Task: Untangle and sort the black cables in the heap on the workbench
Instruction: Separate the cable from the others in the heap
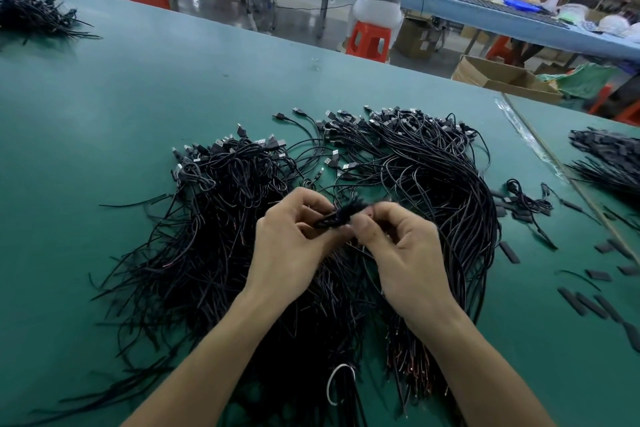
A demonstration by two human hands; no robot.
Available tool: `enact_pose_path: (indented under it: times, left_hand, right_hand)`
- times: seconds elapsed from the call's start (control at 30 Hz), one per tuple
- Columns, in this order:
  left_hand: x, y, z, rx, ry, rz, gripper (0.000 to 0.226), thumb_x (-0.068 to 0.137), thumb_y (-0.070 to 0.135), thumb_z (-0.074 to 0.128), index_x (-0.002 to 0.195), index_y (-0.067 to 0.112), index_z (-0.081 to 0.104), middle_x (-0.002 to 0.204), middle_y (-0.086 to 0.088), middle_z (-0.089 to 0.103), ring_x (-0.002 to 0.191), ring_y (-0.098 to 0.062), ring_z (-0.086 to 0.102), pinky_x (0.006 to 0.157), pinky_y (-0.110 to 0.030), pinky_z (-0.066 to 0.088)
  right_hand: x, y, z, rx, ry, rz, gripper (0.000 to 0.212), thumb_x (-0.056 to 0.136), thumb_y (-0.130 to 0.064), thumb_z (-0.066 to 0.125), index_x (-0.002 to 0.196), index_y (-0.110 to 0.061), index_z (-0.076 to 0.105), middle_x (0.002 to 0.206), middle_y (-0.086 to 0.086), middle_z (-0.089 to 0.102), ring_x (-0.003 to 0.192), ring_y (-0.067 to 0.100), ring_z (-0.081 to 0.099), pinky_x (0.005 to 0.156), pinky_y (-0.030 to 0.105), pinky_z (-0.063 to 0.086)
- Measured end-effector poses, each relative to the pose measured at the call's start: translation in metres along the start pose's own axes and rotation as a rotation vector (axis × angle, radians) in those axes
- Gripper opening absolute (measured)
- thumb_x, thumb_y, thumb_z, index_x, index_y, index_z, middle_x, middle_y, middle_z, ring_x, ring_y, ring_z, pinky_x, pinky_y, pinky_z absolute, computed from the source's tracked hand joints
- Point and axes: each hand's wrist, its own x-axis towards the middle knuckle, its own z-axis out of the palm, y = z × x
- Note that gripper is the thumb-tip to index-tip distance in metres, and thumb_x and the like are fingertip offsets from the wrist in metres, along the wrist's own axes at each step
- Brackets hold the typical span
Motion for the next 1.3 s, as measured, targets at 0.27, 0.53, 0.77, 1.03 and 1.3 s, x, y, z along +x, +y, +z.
enact_pose_path:
  times: [0.27, 0.53, 0.77, 1.03, 1.3]
  left_hand:
    - [0.005, 0.014, -0.006, -0.470, 0.017, -0.191, 0.023, 0.058, 0.033, 0.087, 0.075, 0.028, 0.074, 0.074, 0.000, 0.072, 0.069, -0.012, 0.069, 0.063, -0.022, 0.056]
    - [0.003, 0.017, 0.001, -0.714, -0.201, -0.352, 0.028, 0.086, 0.030, 0.056, 0.084, 0.016, 0.080, 0.099, -0.007, 0.074, 0.092, -0.017, 0.066, 0.082, -0.025, 0.055]
    - [-0.002, 0.014, -0.006, -0.401, -0.332, -0.219, 0.036, 0.082, 0.051, 0.063, 0.064, 0.023, 0.077, 0.120, 0.002, 0.065, 0.114, 0.001, 0.059, 0.093, -0.021, 0.045]
    - [-0.004, 0.008, 0.004, 0.048, -0.366, -0.051, 0.021, 0.095, 0.038, 0.058, 0.102, 0.034, 0.078, 0.075, 0.018, 0.049, 0.072, 0.003, 0.050, 0.069, -0.018, 0.045]
    - [-0.007, 0.012, 0.009, -0.291, -0.391, -0.286, 0.064, 0.091, 0.065, 0.031, 0.085, 0.023, 0.079, 0.067, 0.007, 0.056, 0.063, -0.008, 0.048, 0.060, -0.020, 0.041]
  right_hand:
    - [-0.008, 0.000, 0.003, -0.223, -0.193, -0.044, 0.026, 0.090, -0.009, 0.069, 0.079, -0.032, 0.065, 0.077, -0.020, 0.059, 0.068, 0.000, 0.054, 0.064, 0.010, 0.039]
    - [-0.001, 0.003, -0.006, -0.513, -0.137, -0.095, 0.010, 0.092, -0.019, 0.069, 0.088, -0.028, 0.069, 0.088, -0.016, 0.059, 0.085, 0.001, 0.058, 0.074, 0.011, 0.044]
    - [0.001, 0.009, -0.018, -0.581, -0.065, -0.049, 0.010, 0.093, -0.023, 0.068, 0.086, -0.029, 0.070, 0.089, -0.015, 0.061, 0.086, 0.002, 0.058, 0.075, 0.015, 0.045]
    - [0.003, 0.013, -0.022, -0.626, 0.135, -0.096, 0.005, 0.093, -0.020, 0.067, 0.089, -0.021, 0.070, 0.089, -0.015, 0.058, 0.082, 0.003, 0.057, 0.073, 0.020, 0.047]
    - [0.001, 0.010, -0.011, -0.694, 0.245, -0.437, 0.009, 0.094, -0.019, 0.065, 0.092, -0.011, 0.069, 0.089, -0.005, 0.059, 0.079, 0.012, 0.055, 0.073, 0.042, 0.050]
